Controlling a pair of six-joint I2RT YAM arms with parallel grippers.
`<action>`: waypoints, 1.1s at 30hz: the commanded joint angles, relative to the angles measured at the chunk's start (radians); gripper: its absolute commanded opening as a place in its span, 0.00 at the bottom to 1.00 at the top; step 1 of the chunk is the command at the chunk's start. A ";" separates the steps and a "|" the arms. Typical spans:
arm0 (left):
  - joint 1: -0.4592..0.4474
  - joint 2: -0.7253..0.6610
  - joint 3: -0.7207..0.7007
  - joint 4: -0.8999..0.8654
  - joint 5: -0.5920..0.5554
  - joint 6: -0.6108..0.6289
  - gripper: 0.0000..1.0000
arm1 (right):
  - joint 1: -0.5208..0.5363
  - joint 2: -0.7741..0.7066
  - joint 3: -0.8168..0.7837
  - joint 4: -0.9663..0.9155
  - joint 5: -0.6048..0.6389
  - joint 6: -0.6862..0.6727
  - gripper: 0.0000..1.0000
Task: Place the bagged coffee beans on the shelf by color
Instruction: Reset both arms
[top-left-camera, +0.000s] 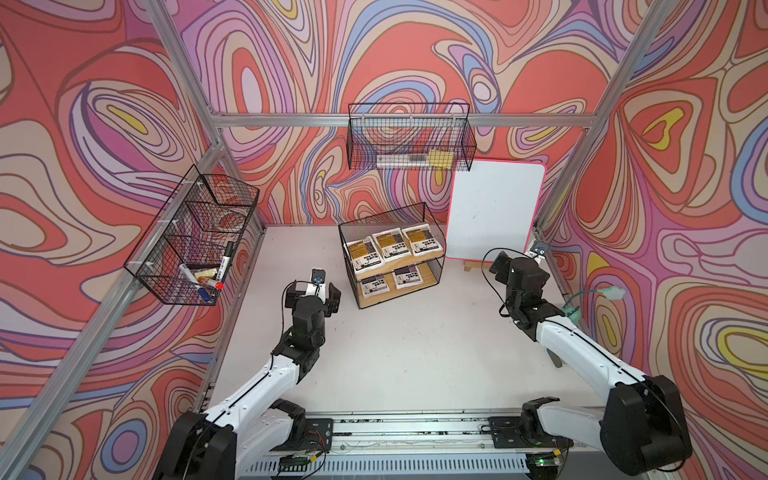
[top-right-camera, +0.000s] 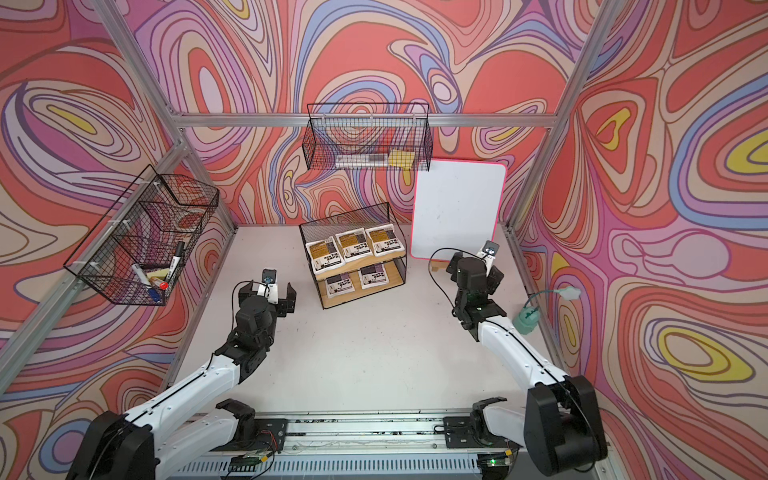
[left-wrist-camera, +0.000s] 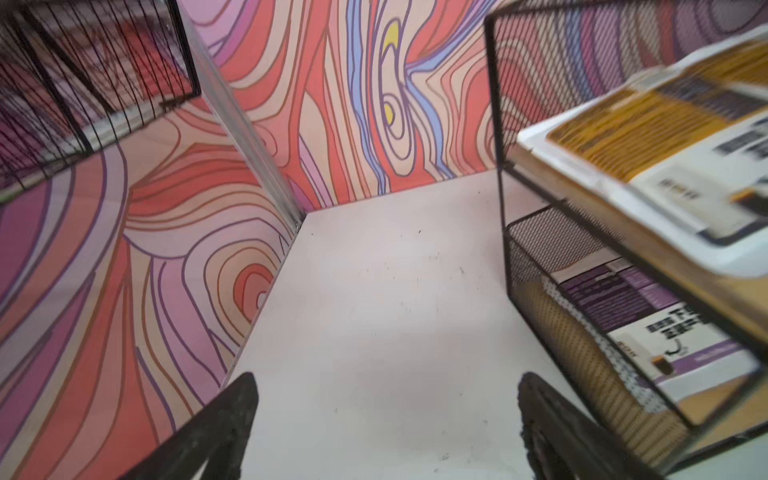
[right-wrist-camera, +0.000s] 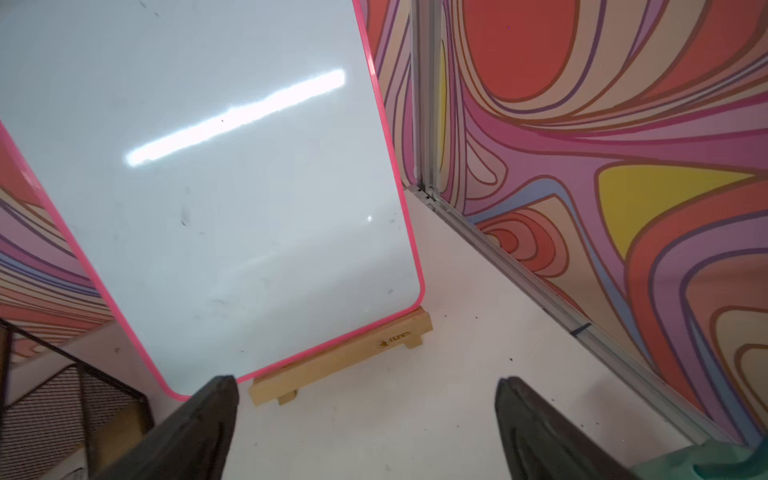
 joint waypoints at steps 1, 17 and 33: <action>0.034 0.099 -0.030 0.175 0.044 -0.086 0.99 | -0.046 0.051 -0.007 0.040 0.041 -0.114 0.98; 0.080 0.189 -0.022 0.216 0.102 -0.046 0.99 | -0.066 0.312 -0.205 0.530 -0.132 -0.212 0.98; 0.307 0.458 0.029 0.305 0.446 -0.152 0.99 | -0.209 0.452 -0.261 0.792 -0.614 -0.265 0.98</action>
